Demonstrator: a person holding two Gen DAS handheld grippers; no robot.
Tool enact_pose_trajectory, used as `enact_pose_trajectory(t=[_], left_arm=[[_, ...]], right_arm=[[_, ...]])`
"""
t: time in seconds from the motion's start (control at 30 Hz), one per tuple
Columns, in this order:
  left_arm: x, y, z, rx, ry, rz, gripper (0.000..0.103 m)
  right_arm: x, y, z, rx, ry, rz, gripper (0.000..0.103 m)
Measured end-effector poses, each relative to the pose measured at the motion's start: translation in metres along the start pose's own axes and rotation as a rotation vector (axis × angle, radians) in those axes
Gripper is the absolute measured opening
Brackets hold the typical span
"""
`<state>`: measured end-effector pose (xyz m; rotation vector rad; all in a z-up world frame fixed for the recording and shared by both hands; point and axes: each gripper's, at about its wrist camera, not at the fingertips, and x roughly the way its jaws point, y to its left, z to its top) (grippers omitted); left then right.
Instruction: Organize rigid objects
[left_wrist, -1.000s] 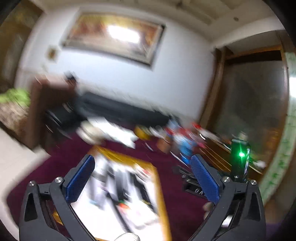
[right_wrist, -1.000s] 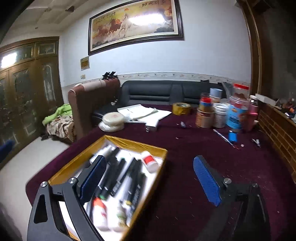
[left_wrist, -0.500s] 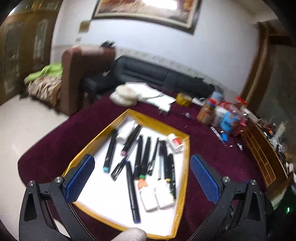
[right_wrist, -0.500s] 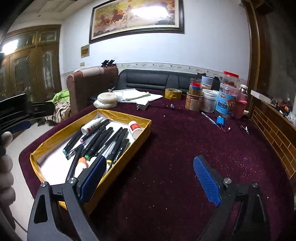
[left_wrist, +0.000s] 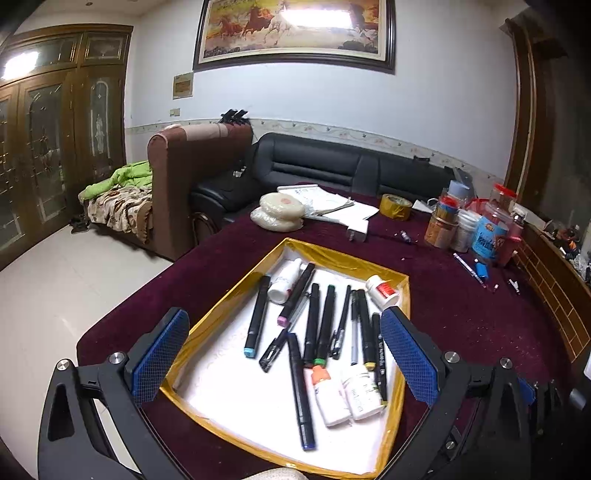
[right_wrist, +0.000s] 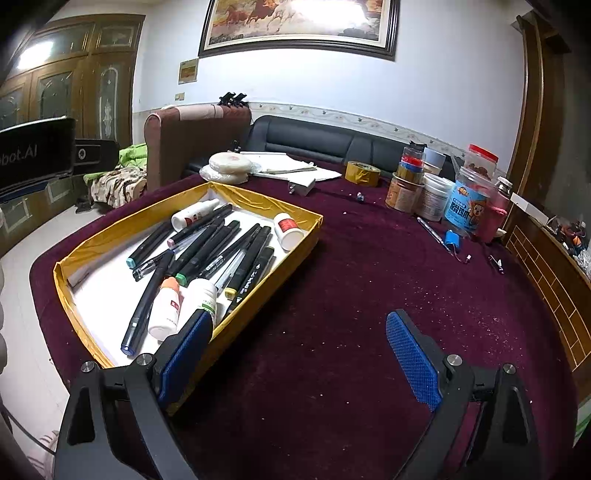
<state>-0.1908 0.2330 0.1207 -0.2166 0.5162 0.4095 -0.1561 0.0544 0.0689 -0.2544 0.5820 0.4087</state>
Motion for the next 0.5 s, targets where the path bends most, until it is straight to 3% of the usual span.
enact_pose_trajectory(t=[0.5], left_arm=[[0.015, 0.008, -0.007, -0.017, 0.075, -0.004, 0.103]], right_arm=[[0.011, 0.007, -0.001, -0.003, 0.045, 0.01, 0.093]])
